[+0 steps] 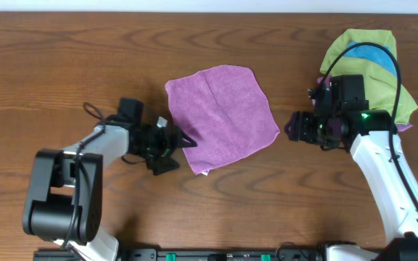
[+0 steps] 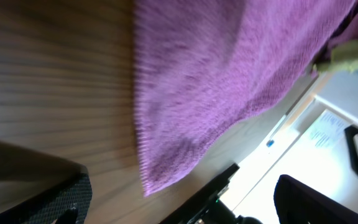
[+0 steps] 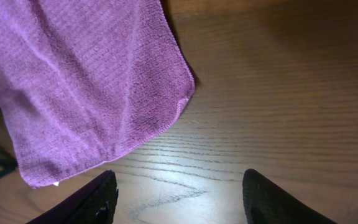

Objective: Fold the cloth

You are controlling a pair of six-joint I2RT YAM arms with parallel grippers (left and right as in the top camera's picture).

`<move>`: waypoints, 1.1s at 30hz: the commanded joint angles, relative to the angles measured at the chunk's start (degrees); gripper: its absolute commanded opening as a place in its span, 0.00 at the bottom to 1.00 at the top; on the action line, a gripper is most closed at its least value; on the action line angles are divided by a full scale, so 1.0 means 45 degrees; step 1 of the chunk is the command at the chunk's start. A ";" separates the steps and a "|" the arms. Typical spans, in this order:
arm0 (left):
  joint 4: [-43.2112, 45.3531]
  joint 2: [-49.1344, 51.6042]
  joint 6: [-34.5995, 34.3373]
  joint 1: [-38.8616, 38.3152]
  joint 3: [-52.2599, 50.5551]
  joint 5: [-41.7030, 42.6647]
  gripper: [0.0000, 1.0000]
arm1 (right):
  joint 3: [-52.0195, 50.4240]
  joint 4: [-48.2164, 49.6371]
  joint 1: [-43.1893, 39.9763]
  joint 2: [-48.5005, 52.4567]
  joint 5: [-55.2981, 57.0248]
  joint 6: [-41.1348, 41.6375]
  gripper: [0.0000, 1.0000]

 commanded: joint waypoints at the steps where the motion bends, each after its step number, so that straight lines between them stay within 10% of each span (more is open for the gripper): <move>1: 0.0486 0.0160 -0.0928 -0.0850 -0.0214 -0.0335 0.95 | -0.0024 0.0005 -0.0102 0.0005 -0.0272 -0.0160 0.64; 11: 0.1462 0.0160 -0.2492 -0.2399 -0.0214 -0.2210 0.92 | -0.0024 -0.0117 -0.0097 0.0005 -0.0374 -0.0131 0.64; 18: 0.1996 0.0165 -0.2574 -0.3060 -0.0214 -0.3521 0.55 | -0.0024 -0.0141 -0.0092 0.0005 -0.0554 -0.0131 0.65; 22: 0.2079 0.0165 -0.2569 -0.3327 -0.0214 -0.4031 0.06 | -0.0029 -0.0131 -0.0092 0.0005 -0.0554 -0.0136 0.65; 33: 0.1962 0.0160 -0.1666 -0.2793 -0.0209 -0.3774 0.06 | -0.2696 0.2997 -0.0092 0.0092 -0.0627 0.0437 0.66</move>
